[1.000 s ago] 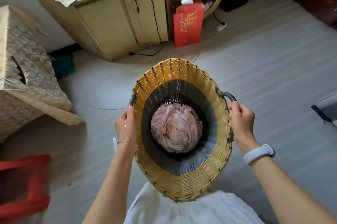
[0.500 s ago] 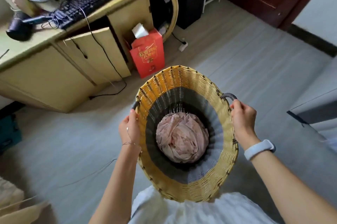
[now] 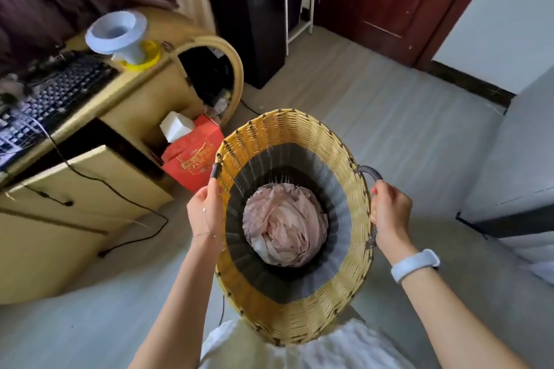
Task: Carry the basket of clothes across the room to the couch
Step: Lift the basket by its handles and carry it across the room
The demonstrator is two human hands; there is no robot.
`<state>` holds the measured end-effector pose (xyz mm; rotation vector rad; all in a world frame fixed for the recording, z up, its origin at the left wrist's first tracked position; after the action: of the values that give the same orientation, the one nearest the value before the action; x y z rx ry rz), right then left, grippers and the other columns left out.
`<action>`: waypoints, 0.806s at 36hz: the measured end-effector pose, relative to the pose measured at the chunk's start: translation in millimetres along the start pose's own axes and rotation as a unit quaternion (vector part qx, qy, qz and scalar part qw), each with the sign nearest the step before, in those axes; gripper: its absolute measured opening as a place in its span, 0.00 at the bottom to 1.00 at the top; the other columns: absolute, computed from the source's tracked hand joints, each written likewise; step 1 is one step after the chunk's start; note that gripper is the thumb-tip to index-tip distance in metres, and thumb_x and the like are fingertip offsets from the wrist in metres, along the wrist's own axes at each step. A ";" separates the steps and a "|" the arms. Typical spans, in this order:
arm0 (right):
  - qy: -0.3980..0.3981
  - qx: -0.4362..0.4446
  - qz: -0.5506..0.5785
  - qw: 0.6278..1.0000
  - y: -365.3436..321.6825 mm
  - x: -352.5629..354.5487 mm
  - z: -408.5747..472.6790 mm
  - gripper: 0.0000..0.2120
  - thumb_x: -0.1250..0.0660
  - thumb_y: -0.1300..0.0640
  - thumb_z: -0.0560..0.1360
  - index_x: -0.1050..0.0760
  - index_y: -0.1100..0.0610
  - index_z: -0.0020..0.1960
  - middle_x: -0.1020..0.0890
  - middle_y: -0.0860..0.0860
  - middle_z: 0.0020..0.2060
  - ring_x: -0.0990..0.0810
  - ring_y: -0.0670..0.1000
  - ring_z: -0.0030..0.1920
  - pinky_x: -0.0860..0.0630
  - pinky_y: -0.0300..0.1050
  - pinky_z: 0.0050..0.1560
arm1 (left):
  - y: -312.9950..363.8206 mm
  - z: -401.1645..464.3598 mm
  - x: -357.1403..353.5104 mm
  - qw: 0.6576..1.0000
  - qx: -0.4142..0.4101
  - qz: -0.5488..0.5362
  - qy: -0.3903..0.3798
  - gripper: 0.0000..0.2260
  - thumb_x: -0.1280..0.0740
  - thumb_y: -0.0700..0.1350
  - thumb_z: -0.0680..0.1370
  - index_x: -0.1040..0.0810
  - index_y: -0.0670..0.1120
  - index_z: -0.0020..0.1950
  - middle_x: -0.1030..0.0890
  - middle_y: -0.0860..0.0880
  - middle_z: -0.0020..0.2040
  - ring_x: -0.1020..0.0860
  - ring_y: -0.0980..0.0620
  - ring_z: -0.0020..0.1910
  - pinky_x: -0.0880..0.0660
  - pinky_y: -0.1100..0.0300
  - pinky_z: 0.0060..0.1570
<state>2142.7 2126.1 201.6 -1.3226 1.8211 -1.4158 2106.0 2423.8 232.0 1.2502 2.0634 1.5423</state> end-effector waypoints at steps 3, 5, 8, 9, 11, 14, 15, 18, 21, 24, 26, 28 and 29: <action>0.003 -0.007 0.014 1.000 -19.4 -12.9 54.7 0.14 0.40 0.58 0.70 0.35 0.53 0.26 0.38 0.43 0.16 0.42 0.48 0.23 0.44 0.40 0.25 | 22.9 28.5 -43.4 1.000 0.010 0.002 0.001 0.15 0.42 0.51 0.77 0.32 0.51 0.30 0.33 0.50 0.31 0.37 0.55 0.30 0.40 0.59 0.32; 0.014 -0.015 0.012 1.000 -35.5 -19.1 91.2 0.14 0.40 0.58 0.69 0.37 0.52 0.25 0.38 0.43 0.15 0.42 0.48 0.23 0.44 0.41 0.25 | 40.4 46.9 -73.0 1.000 0.027 0.008 0.001 0.15 0.41 0.52 0.77 0.31 0.50 0.30 0.32 0.50 0.31 0.35 0.54 0.31 0.38 0.59 0.33; 0.030 -0.016 0.016 0.999 -57.9 -24.9 138.6 0.11 0.40 0.57 0.67 0.36 0.54 0.27 0.39 0.44 0.16 0.42 0.51 0.27 0.44 0.43 0.27 | 70.0 73.7 -117.8 0.999 0.037 0.021 -0.014 0.13 0.40 0.53 0.75 0.28 0.52 0.31 0.27 0.48 0.35 0.29 0.49 0.39 0.33 0.54 0.43; 0.033 -0.014 0.019 0.999 -65.6 -26.5 152.0 0.09 0.40 0.56 0.67 0.35 0.54 0.28 0.39 0.44 0.17 0.43 0.51 0.28 0.44 0.42 0.27 | 80.4 81.9 -132.3 0.999 0.034 0.026 -0.020 0.13 0.40 0.53 0.75 0.28 0.52 0.31 0.27 0.49 0.34 0.30 0.50 0.38 0.33 0.54 0.44; 0.047 -0.021 0.019 0.998 -78.5 -28.7 176.2 0.08 0.40 0.53 0.64 0.33 0.55 0.30 0.39 0.47 0.21 0.43 0.51 0.28 0.45 0.39 0.24 | 96.8 97.9 -159.0 0.999 0.027 0.037 -0.026 0.13 0.40 0.51 0.76 0.28 0.51 0.31 0.28 0.50 0.33 0.31 0.52 0.36 0.34 0.55 0.43; 0.062 -0.031 0.023 0.997 -96.6 -29.1 213.6 0.08 0.40 0.52 0.63 0.34 0.54 0.28 0.38 0.48 0.22 0.42 0.51 0.27 0.44 0.39 0.25 | 118.8 118.4 -198.6 0.998 0.025 0.035 -0.041 0.13 0.40 0.49 0.76 0.29 0.49 0.31 0.30 0.50 0.31 0.33 0.53 0.32 0.36 0.59 0.34; 0.067 -0.032 0.022 0.997 -102.5 -28.6 226.3 0.08 0.40 0.52 0.63 0.35 0.53 0.28 0.38 0.49 0.23 0.41 0.51 0.28 0.44 0.40 0.26 | 126.1 125.2 -212.7 0.998 0.025 0.035 -0.049 0.13 0.40 0.49 0.76 0.30 0.49 0.31 0.33 0.50 0.29 0.36 0.53 0.30 0.39 0.59 0.32; 0.089 -0.038 0.026 0.995 -116.0 -28.3 265.3 0.10 0.40 0.55 0.67 0.36 0.53 0.28 0.38 0.50 0.24 0.41 0.50 0.28 0.44 0.40 0.26 | 146.9 145.6 -257.7 0.995 0.029 0.043 -0.081 0.14 0.40 0.48 0.76 0.32 0.48 0.30 0.37 0.50 0.27 0.40 0.53 0.27 0.43 0.59 0.29; 0.126 -0.053 0.040 0.990 -127.6 -28.9 299.5 0.09 0.40 0.51 0.63 0.35 0.53 0.27 0.38 0.44 0.18 0.41 0.46 0.23 0.44 0.38 0.23 | 166.1 170.5 -304.0 0.991 0.023 0.070 -0.116 0.15 0.40 0.46 0.76 0.34 0.48 0.29 0.38 0.50 0.27 0.41 0.53 0.26 0.44 0.60 0.27; 0.159 -0.053 0.032 0.985 -137.5 -28.7 334.8 0.10 0.40 0.53 0.65 0.32 0.58 0.29 0.35 0.49 0.21 0.38 0.49 0.27 0.43 0.41 0.27 | 182.2 201.0 -353.6 0.985 0.038 0.090 -0.139 0.15 0.40 0.47 0.76 0.32 0.48 0.29 0.36 0.49 0.27 0.39 0.53 0.26 0.42 0.59 0.29; 0.182 -0.048 0.022 0.982 -146.8 -26.9 359.9 0.13 0.40 0.56 0.68 0.29 0.67 0.34 0.36 0.53 0.26 0.38 0.51 0.30 0.42 0.41 0.27 | 194.8 219.7 -388.0 0.981 0.058 0.097 -0.155 0.14 0.40 0.49 0.77 0.29 0.48 0.32 0.33 0.49 0.28 0.37 0.53 0.27 0.37 0.58 0.35; 0.211 -0.052 0.022 0.976 -158.9 -24.8 384.9 0.13 0.39 0.56 0.69 0.27 0.67 0.37 0.35 0.53 0.26 0.38 0.47 0.24 0.43 0.37 0.21 | 210.3 238.6 -423.8 0.976 0.078 0.097 -0.178 0.12 0.40 0.50 0.77 0.25 0.46 0.39 0.30 0.49 0.31 0.34 0.53 0.29 0.35 0.56 0.43; 0.222 -0.053 0.021 0.973 -166.7 -24.5 395.7 0.12 0.39 0.57 0.70 0.26 0.66 0.38 0.36 0.53 0.26 0.39 0.45 0.21 0.44 0.37 0.20 | 219.1 247.4 -441.6 0.972 0.084 0.100 -0.194 0.11 0.41 0.51 0.77 0.25 0.44 0.43 0.29 0.48 0.32 0.33 0.53 0.29 0.34 0.55 0.45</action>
<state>2542.3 1967.3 211.3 -1.0652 2.2205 -1.7163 2631.4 2257.2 211.6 1.7125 1.8852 1.0958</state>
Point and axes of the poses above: each hand's wrist, its own z-axis towards the middle knuckle, its own x-axis out of the back of the hand, y = z × x, the point moved 4 cm from there along z, towards the middle knuckle
